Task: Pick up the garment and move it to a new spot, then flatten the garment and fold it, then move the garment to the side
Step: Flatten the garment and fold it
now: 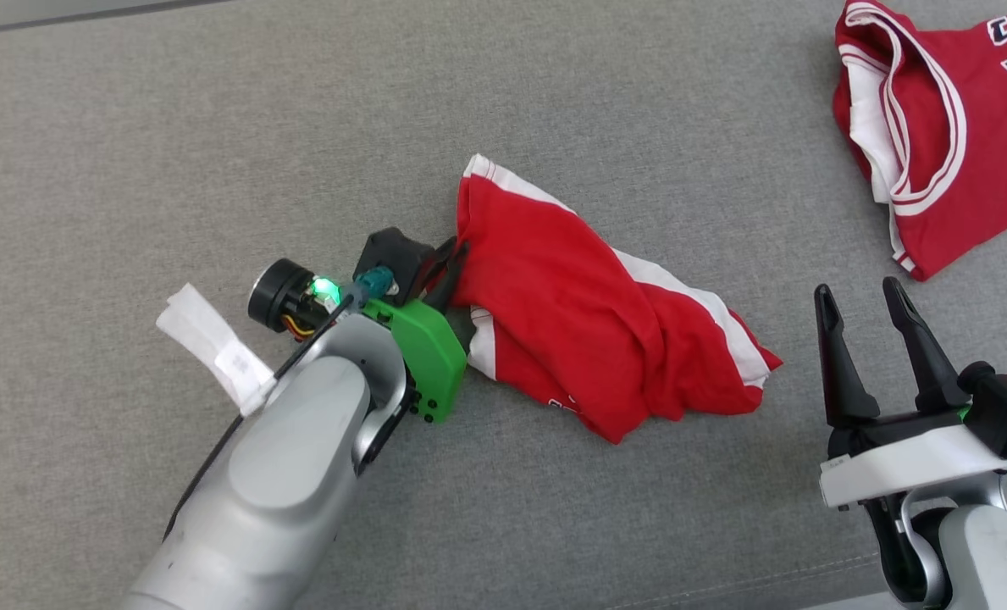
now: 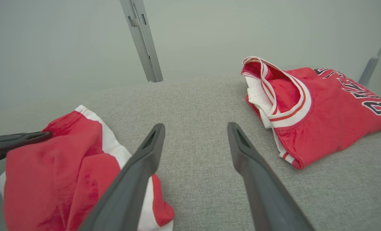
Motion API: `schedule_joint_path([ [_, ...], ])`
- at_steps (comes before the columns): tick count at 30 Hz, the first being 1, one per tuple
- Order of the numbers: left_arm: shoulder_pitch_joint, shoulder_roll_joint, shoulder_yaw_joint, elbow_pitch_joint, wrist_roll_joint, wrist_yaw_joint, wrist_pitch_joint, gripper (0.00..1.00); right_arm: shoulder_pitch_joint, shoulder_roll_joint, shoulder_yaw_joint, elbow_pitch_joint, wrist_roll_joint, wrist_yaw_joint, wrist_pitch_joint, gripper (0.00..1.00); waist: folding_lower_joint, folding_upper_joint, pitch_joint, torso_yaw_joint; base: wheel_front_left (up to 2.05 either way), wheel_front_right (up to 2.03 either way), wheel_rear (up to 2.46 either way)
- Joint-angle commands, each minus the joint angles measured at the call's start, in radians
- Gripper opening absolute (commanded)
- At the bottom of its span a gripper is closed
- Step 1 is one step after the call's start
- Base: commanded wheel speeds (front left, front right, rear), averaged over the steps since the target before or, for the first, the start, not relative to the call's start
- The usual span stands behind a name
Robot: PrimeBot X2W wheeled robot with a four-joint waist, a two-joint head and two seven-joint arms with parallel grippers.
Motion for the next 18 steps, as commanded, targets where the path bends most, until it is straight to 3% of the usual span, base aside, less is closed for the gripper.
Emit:
schedule_joint_path([
  [1, 0.044, 0.023, -0.006, -0.044, 0.008, 0.010, -0.009, 0.00, 0.018, 0.000, -0.008, -0.002, -0.009, -0.001, 0.004, 1.00, 0.0000, 0.0000, -0.040, 0.037, 0.00, 0.00, 0.00],
  [4, 0.154, 0.085, -0.009, -0.181, 0.001, 0.038, 0.010, 0.00, 0.035, 0.005, -0.021, -0.009, -0.010, -0.001, 0.015, 1.00, 0.0000, 0.0000, -0.065, 0.058, 0.00, 0.00, 0.00],
  [11, 0.445, 0.221, 0.018, -0.461, -0.051, 0.152, 0.112, 0.00, 0.078, 0.017, -0.037, -0.035, -0.012, -0.001, 0.039, 1.00, 0.0000, 0.0000, -0.107, 0.088, 0.00, 0.00, 0.00],
  [18, 0.581, 0.231, 0.019, -0.511, -0.074, 0.209, 0.095, 0.00, 0.100, 0.015, -0.042, -0.059, -0.013, -0.001, 0.057, 1.00, 0.0000, 0.0000, -0.131, 0.103, 0.00, 0.00, 0.00],
])
